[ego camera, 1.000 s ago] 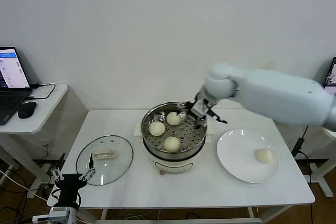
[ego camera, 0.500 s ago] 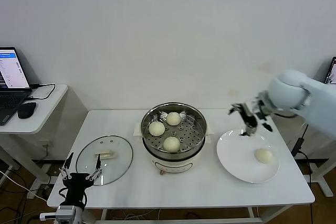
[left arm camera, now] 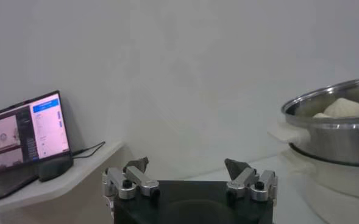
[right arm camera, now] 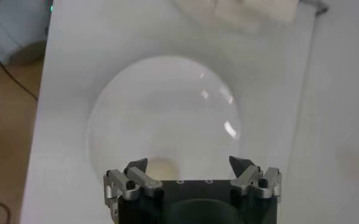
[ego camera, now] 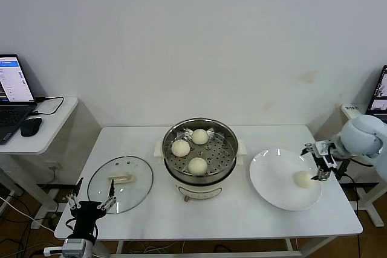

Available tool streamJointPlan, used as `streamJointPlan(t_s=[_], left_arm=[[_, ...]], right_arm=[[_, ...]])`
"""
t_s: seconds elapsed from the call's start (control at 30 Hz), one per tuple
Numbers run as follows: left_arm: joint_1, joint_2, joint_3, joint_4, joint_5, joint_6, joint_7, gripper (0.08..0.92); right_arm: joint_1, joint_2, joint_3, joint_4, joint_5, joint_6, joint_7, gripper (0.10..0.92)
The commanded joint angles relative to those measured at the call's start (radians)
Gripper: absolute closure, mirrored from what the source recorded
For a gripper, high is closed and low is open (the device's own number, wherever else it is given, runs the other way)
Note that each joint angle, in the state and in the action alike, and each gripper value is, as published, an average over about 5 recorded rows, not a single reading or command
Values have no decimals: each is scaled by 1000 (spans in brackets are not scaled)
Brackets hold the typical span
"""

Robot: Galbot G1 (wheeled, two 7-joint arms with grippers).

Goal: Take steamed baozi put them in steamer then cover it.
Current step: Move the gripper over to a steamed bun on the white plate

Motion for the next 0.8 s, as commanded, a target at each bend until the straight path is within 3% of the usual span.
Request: streamJointPlan(t_s=[0.03,0.8], left_arm=[[4,0,-17,-8,0,4,2,177],[6,-17,-12,1,15,5,4,177]], right_arm=[[-346,81,298,-243,-167,76,-5,203],[-256,338,273,-508,-230,96,17,203]])
